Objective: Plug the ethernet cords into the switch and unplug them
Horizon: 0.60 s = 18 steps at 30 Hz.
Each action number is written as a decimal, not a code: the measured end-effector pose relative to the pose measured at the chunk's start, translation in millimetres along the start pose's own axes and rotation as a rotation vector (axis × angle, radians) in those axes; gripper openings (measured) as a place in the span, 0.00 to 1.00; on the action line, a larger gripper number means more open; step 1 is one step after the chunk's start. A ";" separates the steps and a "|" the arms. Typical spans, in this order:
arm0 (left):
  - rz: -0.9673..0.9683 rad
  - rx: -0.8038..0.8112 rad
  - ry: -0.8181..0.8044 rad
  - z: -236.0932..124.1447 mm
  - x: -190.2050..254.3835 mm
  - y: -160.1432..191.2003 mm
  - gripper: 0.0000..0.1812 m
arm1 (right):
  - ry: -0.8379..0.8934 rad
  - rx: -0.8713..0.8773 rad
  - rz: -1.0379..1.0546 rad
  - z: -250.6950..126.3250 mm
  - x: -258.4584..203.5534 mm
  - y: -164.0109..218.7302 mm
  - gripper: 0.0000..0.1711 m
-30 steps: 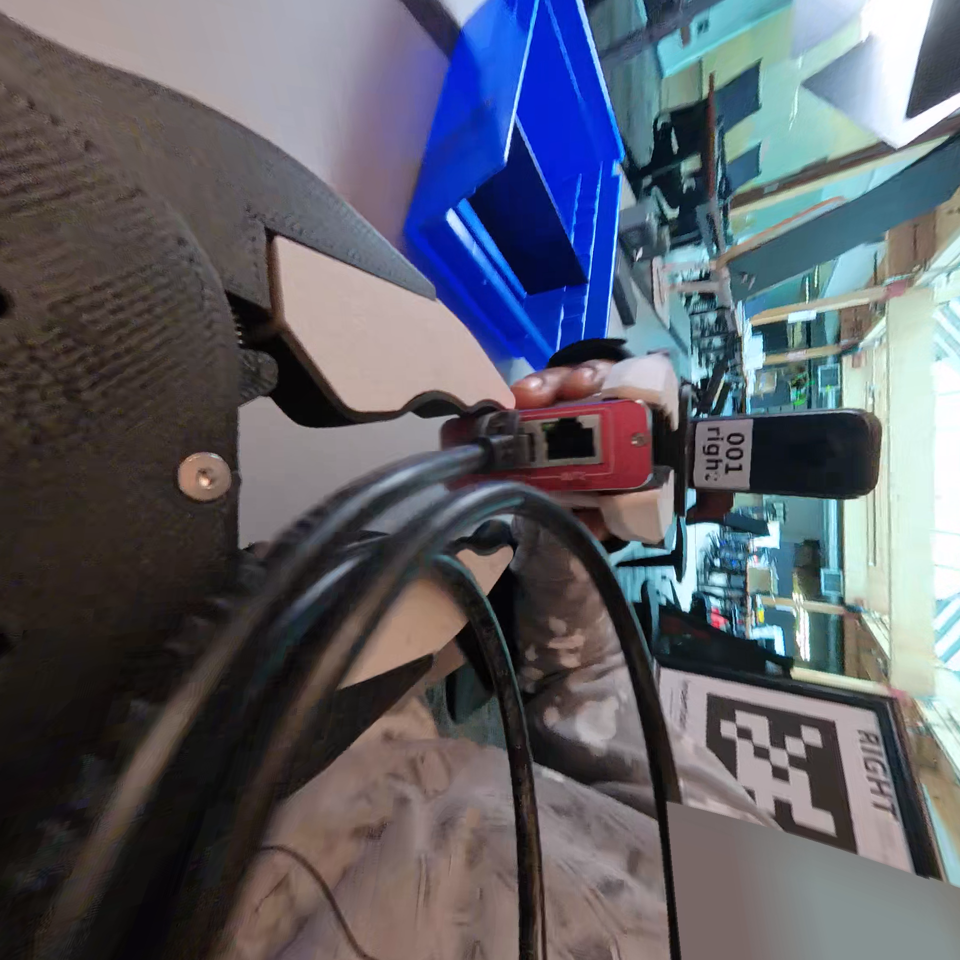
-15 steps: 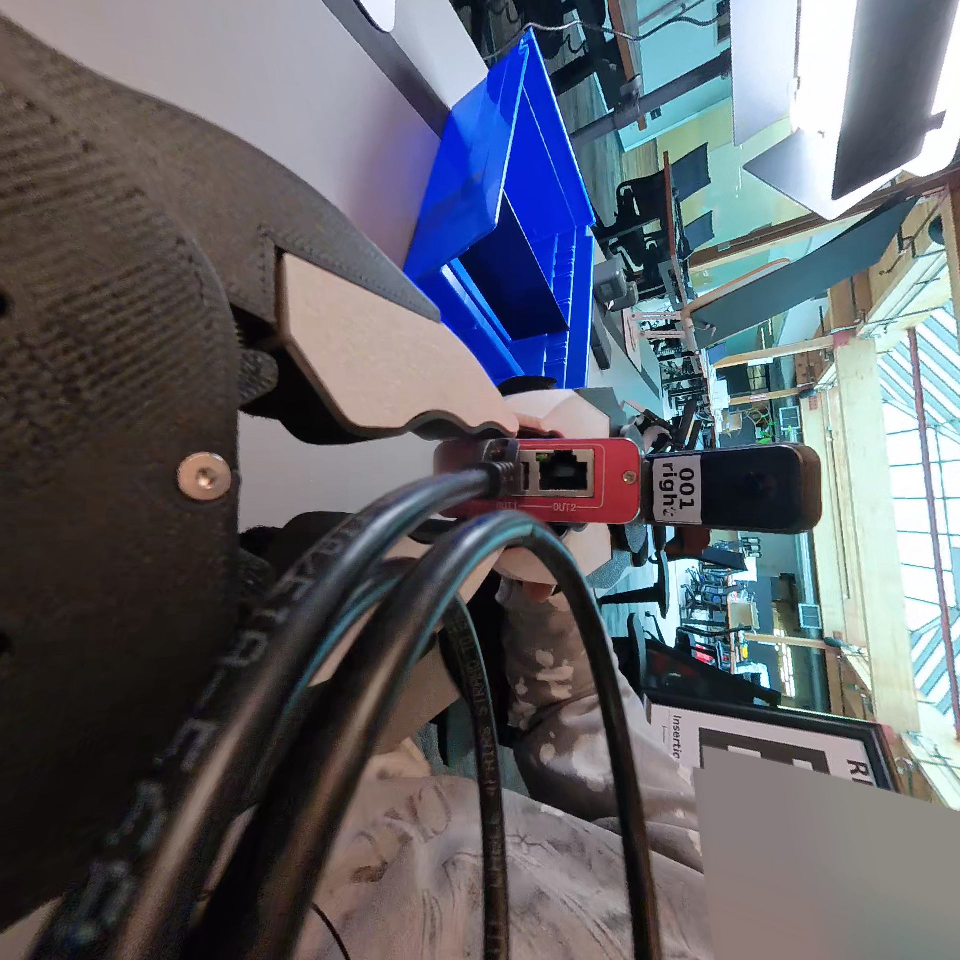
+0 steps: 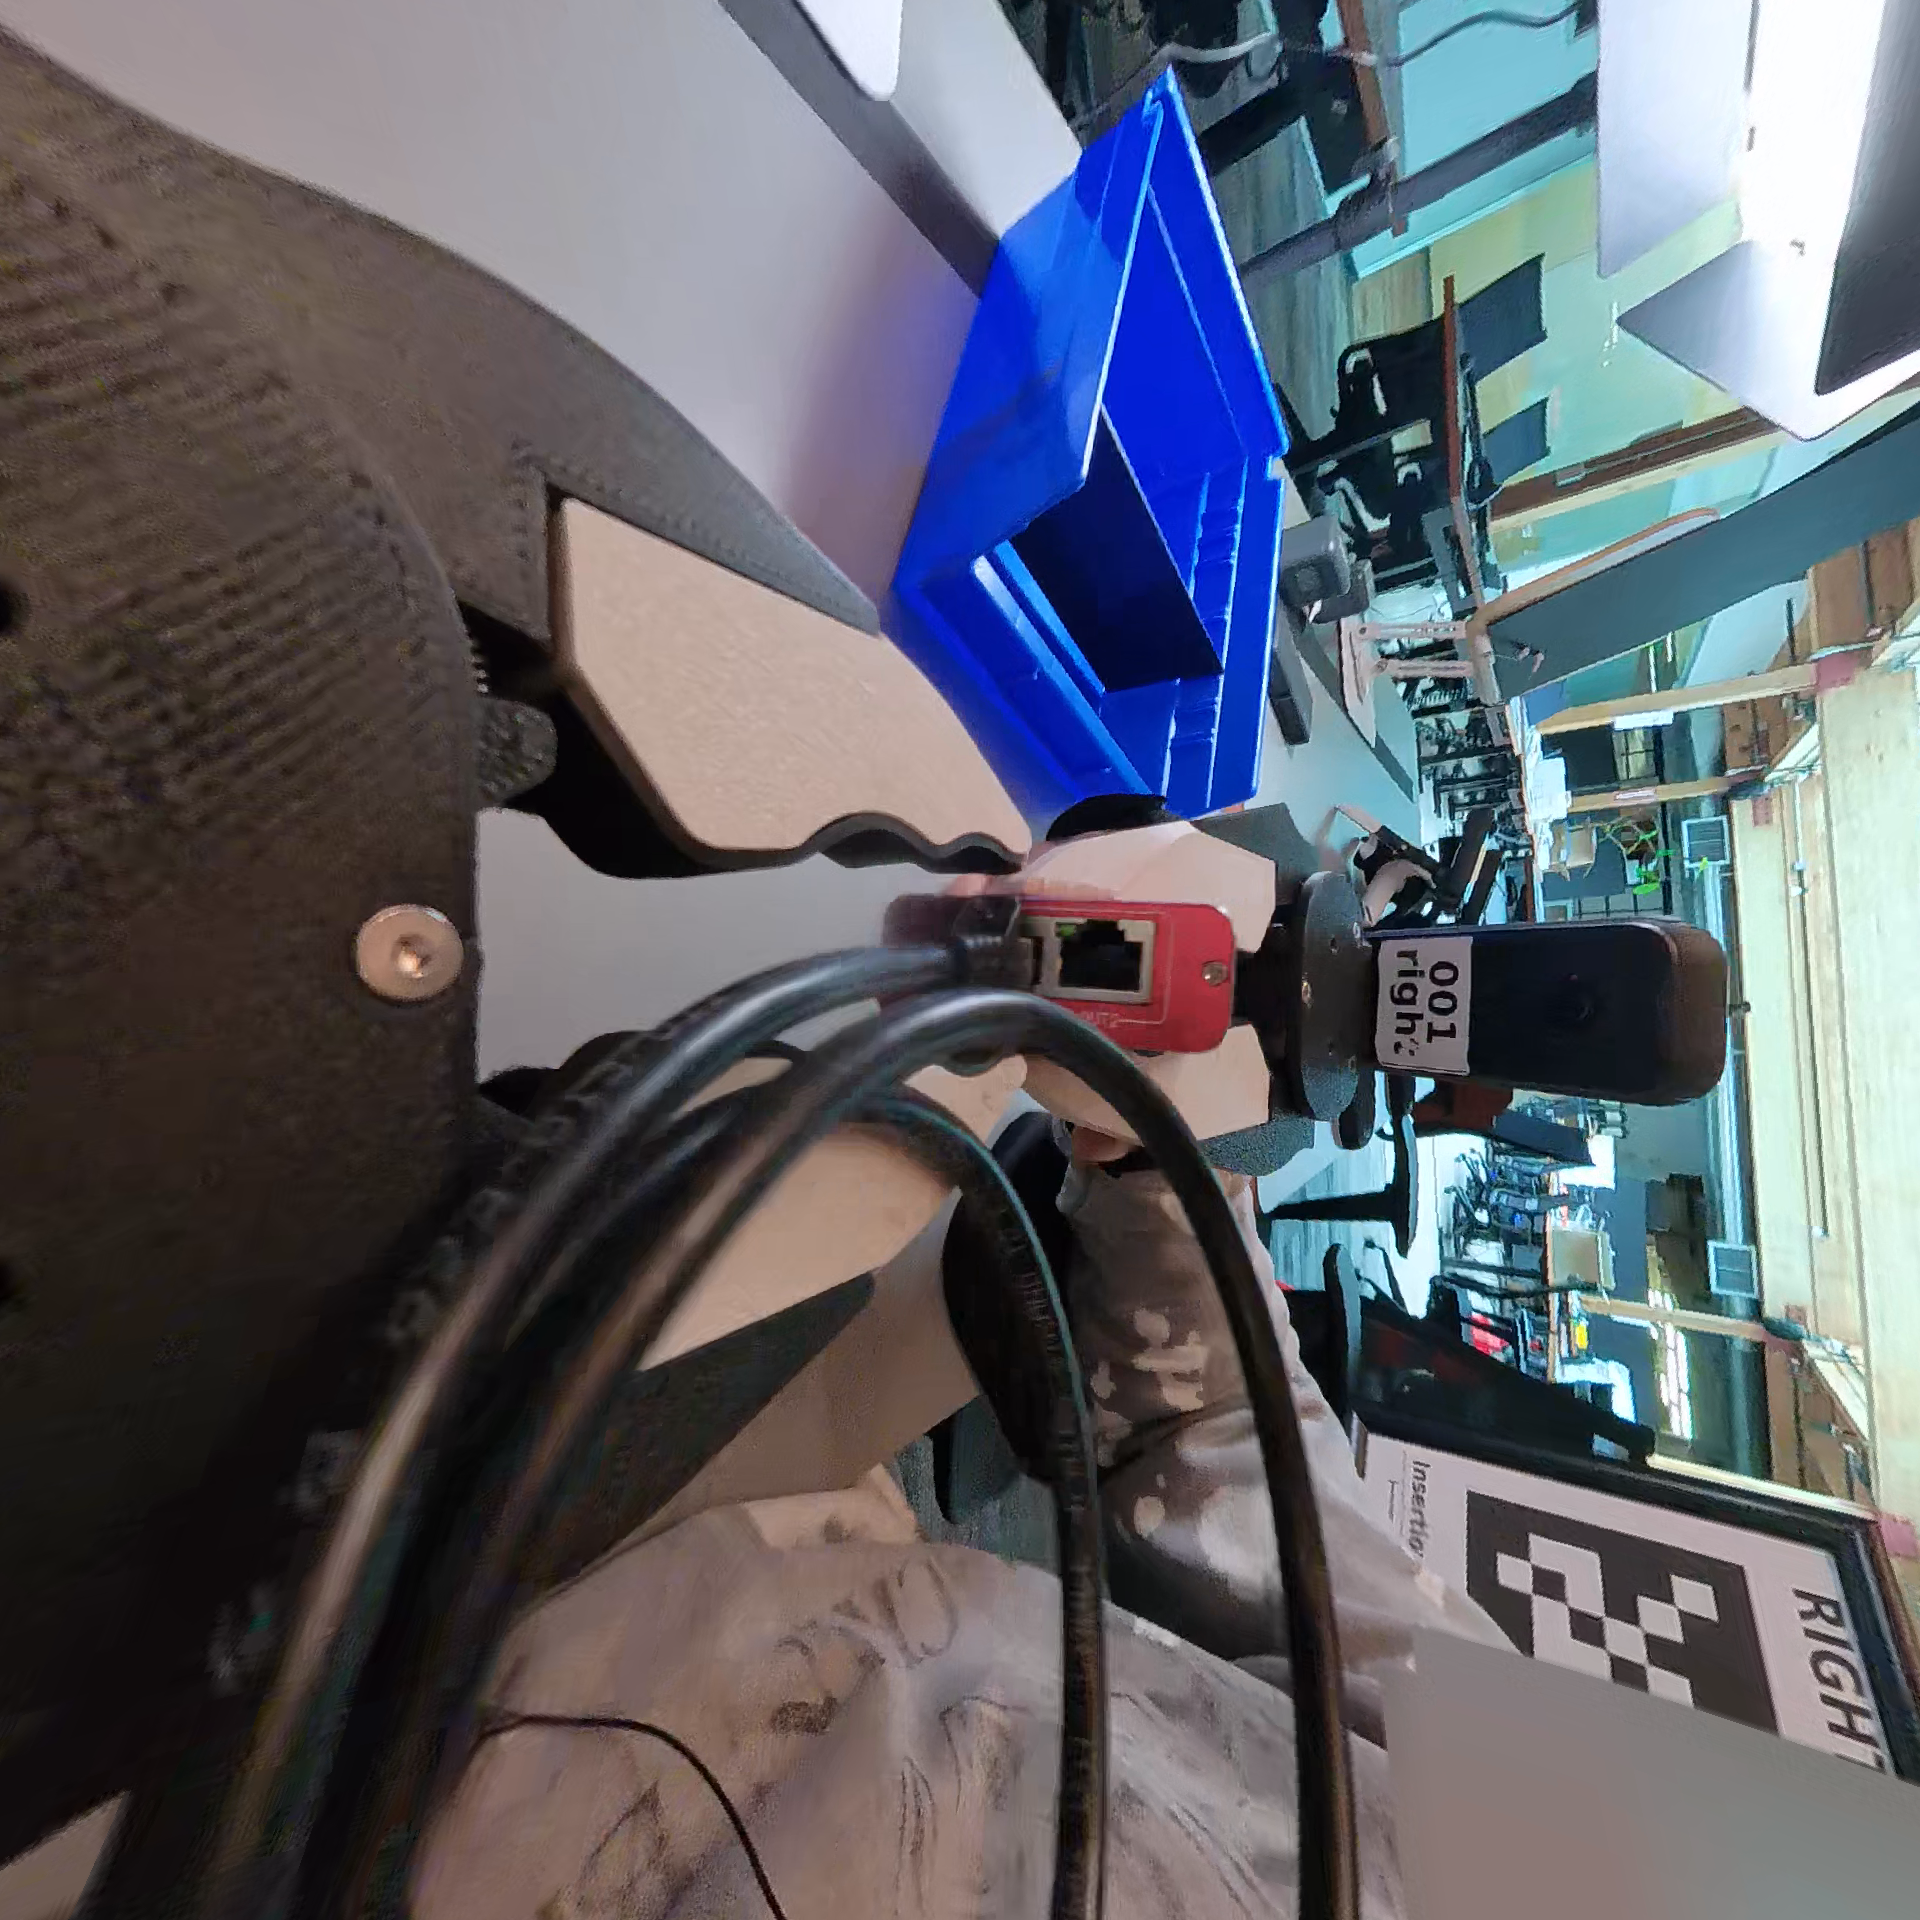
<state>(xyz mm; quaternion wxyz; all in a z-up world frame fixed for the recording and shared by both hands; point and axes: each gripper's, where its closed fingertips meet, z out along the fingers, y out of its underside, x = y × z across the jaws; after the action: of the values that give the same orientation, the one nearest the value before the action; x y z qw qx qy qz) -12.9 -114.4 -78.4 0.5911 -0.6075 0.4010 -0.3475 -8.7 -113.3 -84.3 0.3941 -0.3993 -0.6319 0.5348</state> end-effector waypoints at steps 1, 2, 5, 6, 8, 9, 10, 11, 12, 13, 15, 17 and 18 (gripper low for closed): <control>0.017 -0.003 -0.013 -1.8 -1.2 -0.8 0.18 | -0.008 0.018 0.017 -0.6 -0.2 -2.3 0.16; 0.018 -0.006 -0.016 -3.0 -1.8 -1.1 0.19 | -0.018 0.027 0.030 -0.7 -0.6 -3.4 0.16; -0.015 -0.032 0.007 -1.8 -0.7 4.9 0.21 | -0.014 0.012 0.022 1.1 -0.6 -0.2 0.16; -0.015 -0.029 0.020 -0.9 1.5 5.7 0.18 | -0.017 0.008 0.024 2.3 -1.5 1.1 0.16; -0.018 -0.016 0.038 0.7 5.0 5.2 0.14 | -0.017 0.013 0.025 2.5 -2.0 1.4 0.16; -0.020 -0.012 0.034 1.4 4.4 4.9 0.14 | -0.011 0.018 0.027 2.0 -0.8 0.5 0.16; -0.021 -0.005 0.032 1.7 3.9 4.5 0.14 | -0.007 0.024 0.023 1.6 -0.3 -0.5 0.16; -0.019 0.005 0.031 1.7 3.7 3.6 0.14 | -0.001 0.030 0.017 1.6 0.0 -1.4 0.16; -0.017 0.014 0.030 1.7 3.6 2.8 0.14 | 0.000 0.028 0.013 1.8 0.0 -1.4 0.16; -0.018 0.020 0.030 1.7 3.6 2.5 0.14 | 0.005 0.027 0.008 1.8 0.1 -1.4 0.16; -0.019 0.024 0.034 3.4 4.4 2.9 0.14 | 0.012 0.021 -0.005 2.8 -0.1 -0.9 0.17; -0.015 0.018 0.042 6.2 6.7 4.9 0.15 | 0.003 -0.004 -0.020 5.6 -3.5 2.4 0.17; -0.014 0.025 0.045 6.3 7.3 4.2 0.14 | 0.005 -0.001 -0.023 5.5 -3.9 2.2 0.16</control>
<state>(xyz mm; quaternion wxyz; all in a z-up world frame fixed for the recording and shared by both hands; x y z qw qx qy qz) -4.3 -118.0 -83.3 0.5870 -0.5950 0.4054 -0.3701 -12.1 -118.7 -87.4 0.4016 -0.3936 -0.6356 0.5289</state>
